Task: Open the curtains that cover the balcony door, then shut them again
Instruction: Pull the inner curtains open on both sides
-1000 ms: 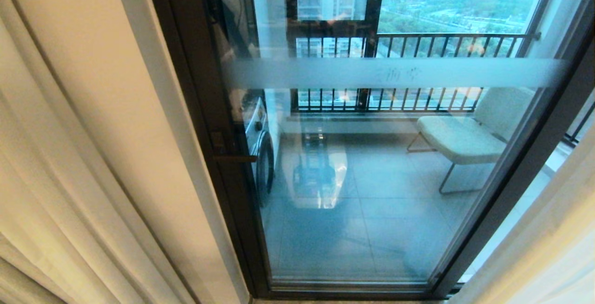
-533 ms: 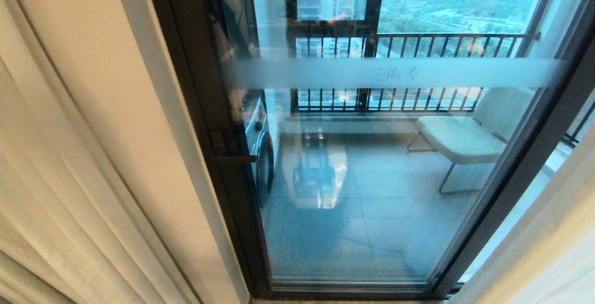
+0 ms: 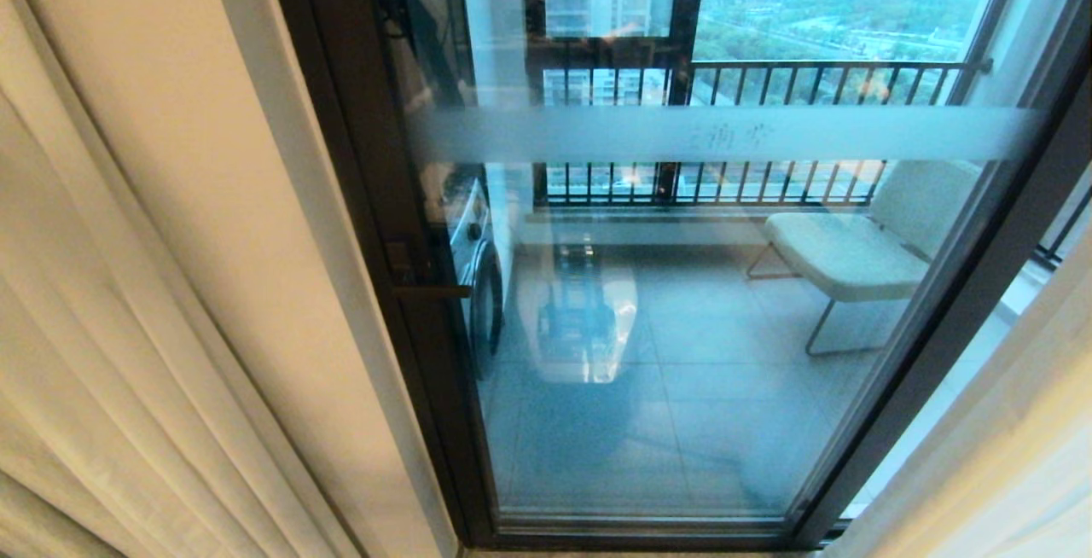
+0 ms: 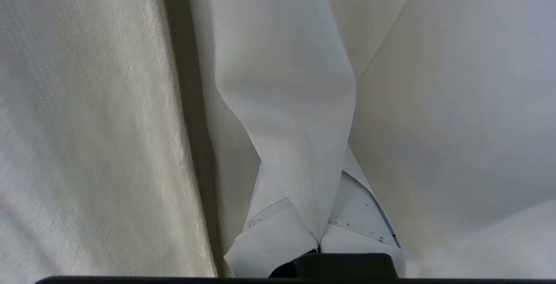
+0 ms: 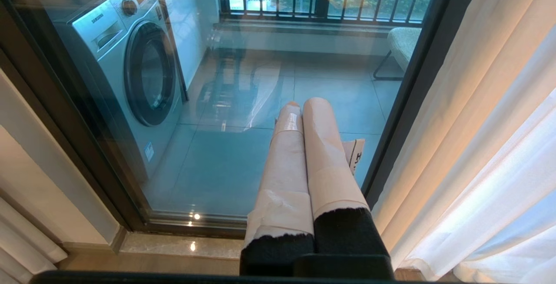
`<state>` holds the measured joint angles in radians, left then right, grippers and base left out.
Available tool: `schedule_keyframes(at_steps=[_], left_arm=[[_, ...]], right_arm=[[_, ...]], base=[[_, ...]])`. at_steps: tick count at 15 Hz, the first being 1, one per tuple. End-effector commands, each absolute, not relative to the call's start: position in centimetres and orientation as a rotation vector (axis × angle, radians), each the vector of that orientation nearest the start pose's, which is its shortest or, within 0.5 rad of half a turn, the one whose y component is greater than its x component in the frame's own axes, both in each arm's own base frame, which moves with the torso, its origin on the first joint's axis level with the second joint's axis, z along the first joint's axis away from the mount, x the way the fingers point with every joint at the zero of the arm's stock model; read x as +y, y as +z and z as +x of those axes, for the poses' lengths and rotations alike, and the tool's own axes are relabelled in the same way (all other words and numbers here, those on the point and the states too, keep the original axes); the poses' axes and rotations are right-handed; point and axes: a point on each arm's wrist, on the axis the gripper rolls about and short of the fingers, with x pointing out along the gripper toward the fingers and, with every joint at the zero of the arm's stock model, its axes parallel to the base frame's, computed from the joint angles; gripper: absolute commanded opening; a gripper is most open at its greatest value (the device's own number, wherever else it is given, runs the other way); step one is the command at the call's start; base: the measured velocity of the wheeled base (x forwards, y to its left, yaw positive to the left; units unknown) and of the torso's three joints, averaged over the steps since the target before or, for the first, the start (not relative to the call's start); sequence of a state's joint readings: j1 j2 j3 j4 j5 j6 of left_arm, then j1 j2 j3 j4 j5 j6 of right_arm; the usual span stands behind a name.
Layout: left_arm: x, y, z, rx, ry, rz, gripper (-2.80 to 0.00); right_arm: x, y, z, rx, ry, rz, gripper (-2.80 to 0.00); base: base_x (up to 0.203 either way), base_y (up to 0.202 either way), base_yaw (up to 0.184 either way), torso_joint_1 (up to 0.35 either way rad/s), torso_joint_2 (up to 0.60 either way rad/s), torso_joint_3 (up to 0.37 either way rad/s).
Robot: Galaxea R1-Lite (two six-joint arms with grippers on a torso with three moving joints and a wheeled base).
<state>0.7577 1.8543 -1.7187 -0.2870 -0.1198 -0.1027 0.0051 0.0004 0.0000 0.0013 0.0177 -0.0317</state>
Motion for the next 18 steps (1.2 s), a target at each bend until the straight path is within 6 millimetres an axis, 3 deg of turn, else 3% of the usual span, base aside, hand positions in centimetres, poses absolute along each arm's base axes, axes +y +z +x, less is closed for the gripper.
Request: schedule_keyframes(at_steps=[1, 5, 9, 10, 18], left_arm=[[23.6, 36.1, 25.2, -0.175, 0.63, -0.033, -2.8], [21.3, 36.4, 22.6, -0.167, 0.638, -0.037, -2.8], [20.0, 36.7, 21.3, -0.174, 0.638, -0.033, -2.8], [19.7, 36.7, 21.0, -0.173, 0.638, -0.033, 0.0], [18.1, 36.4, 19.3, -0.165, 0.626, -0.036, 0.0]], right_arm=[[0.0, 7.5, -2.3, 0.001, 0.025, -0.032, -2.8], [0.0, 7.5, -2.3, 0.001, 0.025, -0.032, -2.8], [0.0, 7.5, -2.3, 0.001, 0.025, -0.032, -2.8], [0.0, 7.5, -2.3, 0.001, 0.025, -0.032, -2.8], [0.0, 7.5, -2.3, 0.001, 0.025, -0.032, -2.8]], base=[[0.0, 0.0, 0.0, 0.0, 0.0, 0.0], [0.0, 0.0, 0.0, 0.0, 0.0, 0.0], [0.0, 0.0, 0.0, 0.0, 0.0, 0.0], [0.0, 0.0, 0.0, 0.0, 0.0, 0.0], [0.0, 0.0, 0.0, 0.0, 0.0, 0.0]])
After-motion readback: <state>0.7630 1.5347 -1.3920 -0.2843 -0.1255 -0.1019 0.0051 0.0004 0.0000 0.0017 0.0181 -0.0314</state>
